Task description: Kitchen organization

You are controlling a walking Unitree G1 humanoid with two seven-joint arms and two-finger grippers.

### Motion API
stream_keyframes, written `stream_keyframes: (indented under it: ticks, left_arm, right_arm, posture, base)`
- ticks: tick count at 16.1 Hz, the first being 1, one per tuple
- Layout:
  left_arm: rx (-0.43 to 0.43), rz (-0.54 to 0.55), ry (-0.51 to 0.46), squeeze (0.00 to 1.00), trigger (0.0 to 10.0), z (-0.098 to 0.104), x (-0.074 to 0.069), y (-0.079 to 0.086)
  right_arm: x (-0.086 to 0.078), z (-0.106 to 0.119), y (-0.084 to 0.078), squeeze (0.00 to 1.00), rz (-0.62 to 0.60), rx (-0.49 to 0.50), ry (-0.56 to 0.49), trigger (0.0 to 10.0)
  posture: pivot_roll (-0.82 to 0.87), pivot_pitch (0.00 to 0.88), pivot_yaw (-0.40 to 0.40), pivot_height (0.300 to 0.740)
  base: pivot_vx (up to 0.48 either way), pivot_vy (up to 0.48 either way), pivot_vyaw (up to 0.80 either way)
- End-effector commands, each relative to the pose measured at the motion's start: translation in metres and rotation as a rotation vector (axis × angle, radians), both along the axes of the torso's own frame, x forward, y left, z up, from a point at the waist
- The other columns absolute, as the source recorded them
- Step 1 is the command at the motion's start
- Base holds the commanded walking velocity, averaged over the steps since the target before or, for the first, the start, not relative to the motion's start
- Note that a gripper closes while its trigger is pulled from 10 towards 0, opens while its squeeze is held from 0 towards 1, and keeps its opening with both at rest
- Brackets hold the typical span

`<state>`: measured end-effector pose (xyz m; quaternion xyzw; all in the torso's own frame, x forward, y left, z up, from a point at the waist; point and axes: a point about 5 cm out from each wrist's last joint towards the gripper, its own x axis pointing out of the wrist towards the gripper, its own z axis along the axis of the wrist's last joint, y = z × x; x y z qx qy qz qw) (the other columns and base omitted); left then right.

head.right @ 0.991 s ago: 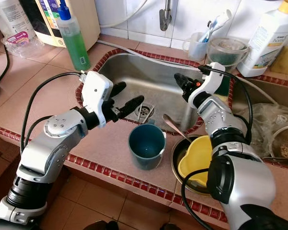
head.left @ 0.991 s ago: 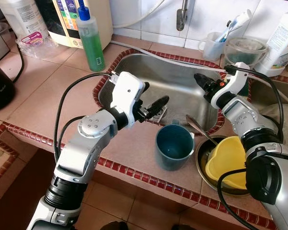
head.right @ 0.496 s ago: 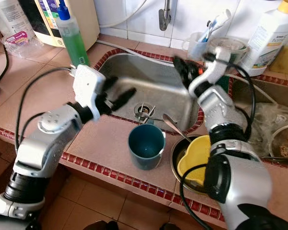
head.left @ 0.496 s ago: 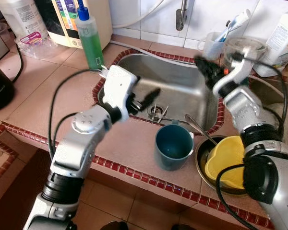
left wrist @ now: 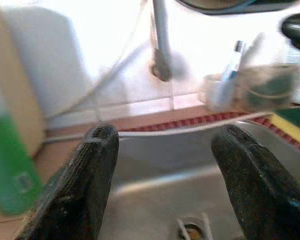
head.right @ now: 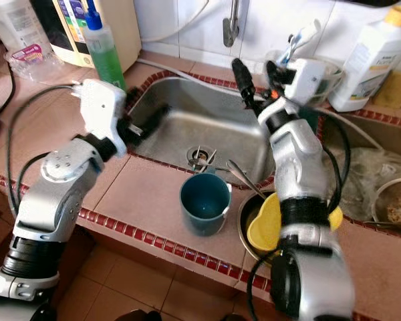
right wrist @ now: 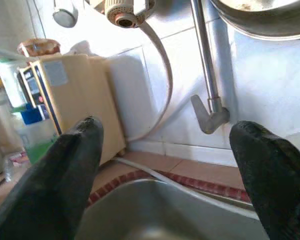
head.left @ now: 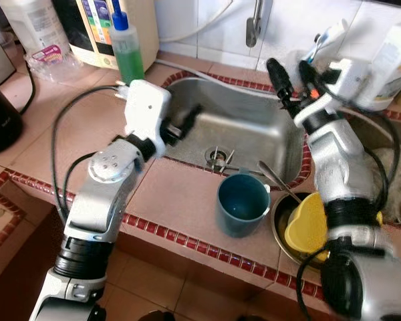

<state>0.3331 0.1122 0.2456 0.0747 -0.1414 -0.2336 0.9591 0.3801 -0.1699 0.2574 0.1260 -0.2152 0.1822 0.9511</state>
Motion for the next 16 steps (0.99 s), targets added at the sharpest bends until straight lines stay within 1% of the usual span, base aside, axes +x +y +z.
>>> stream_keyframes:
  ticks: [1,3,5,7,8,9,11,12,14,16]
  left_arm:
    - [-0.011,0.054,0.011,0.0,10.0,-0.008,0.0,0.009]
    - [-0.031,0.068,0.018,0.0,10.0,-0.01,0.0,0.012]
    - [-0.068,0.094,0.026,0.0,10.0,-0.015,-0.001,0.015]
    - [-0.074,0.123,0.027,0.0,10.0,-0.022,-0.004,0.019]
    - [-0.077,0.135,0.016,0.0,10.0,-0.028,-0.008,0.022]
    - [-0.079,0.159,0.024,0.0,10.0,-0.034,-0.01,0.024]
    - [-0.096,0.171,0.04,0.0,10.0,-0.041,-0.014,0.025]
    - [-0.093,0.158,0.051,0.0,10.0,-0.044,-0.016,0.025]
    - [-0.102,0.171,0.071,0.0,10.0,-0.052,-0.02,0.03]
    - [-0.102,0.171,0.07,0.0,10.0,-0.054,-0.023,0.032]
  right_arm:
    - [-0.012,0.007,0.001,1.0,-0.036,-0.017,-0.061,10.0]
    - [-0.02,0.007,0.0,1.0,-0.061,-0.016,-0.08,10.0]
    - [-0.035,0.002,0.001,1.0,-0.114,-0.029,-0.112,10.0]
    - [-0.049,-0.01,0.007,1.0,-0.162,-0.058,-0.124,10.0]
    - [-0.059,-0.02,0.013,1.0,-0.195,-0.087,-0.125,10.0]
    - [-0.064,-0.028,0.015,1.0,-0.21,-0.1,-0.1,10.0]
    - [-0.069,-0.034,0.018,1.0,-0.224,-0.124,-0.078,10.0]
    - [-0.07,-0.036,0.017,1.0,-0.229,-0.129,-0.069,10.0]
    - [-0.074,-0.039,0.017,1.0,-0.245,-0.153,-0.053,10.0]
    - [-0.076,-0.04,0.016,1.0,-0.258,-0.167,-0.046,10.0]
  posture:
    - [-0.11,0.041,0.008,0.74]
    - [-0.12,0.034,0.012,0.74]
    - [-0.13,0.023,0.014,0.74]
    - [-0.13,0.026,0.016,0.74]
    - [-0.14,0.029,0.02,0.74]
    - [-0.14,0.032,0.023,0.74]
    - [-0.14,0.036,0.025,0.74]
    - [-0.14,0.039,0.024,0.74]
    - [-0.15,0.043,0.021,0.74]
    - [-0.14,0.043,0.016,0.74]
  base:
    - [0.0,0.0,0.0]
    - [0.0,0.0,0.0]
    - [0.0,0.0,0.0]
    - [0.0,0.0,0.0]
    - [0.0,0.0,0.0]
    - [0.0,0.0,0.0]
    - [0.0,0.0,0.0]
    - [0.0,0.0,0.0]
    - [0.0,0.0,0.0]
    - [0.0,0.0,0.0]
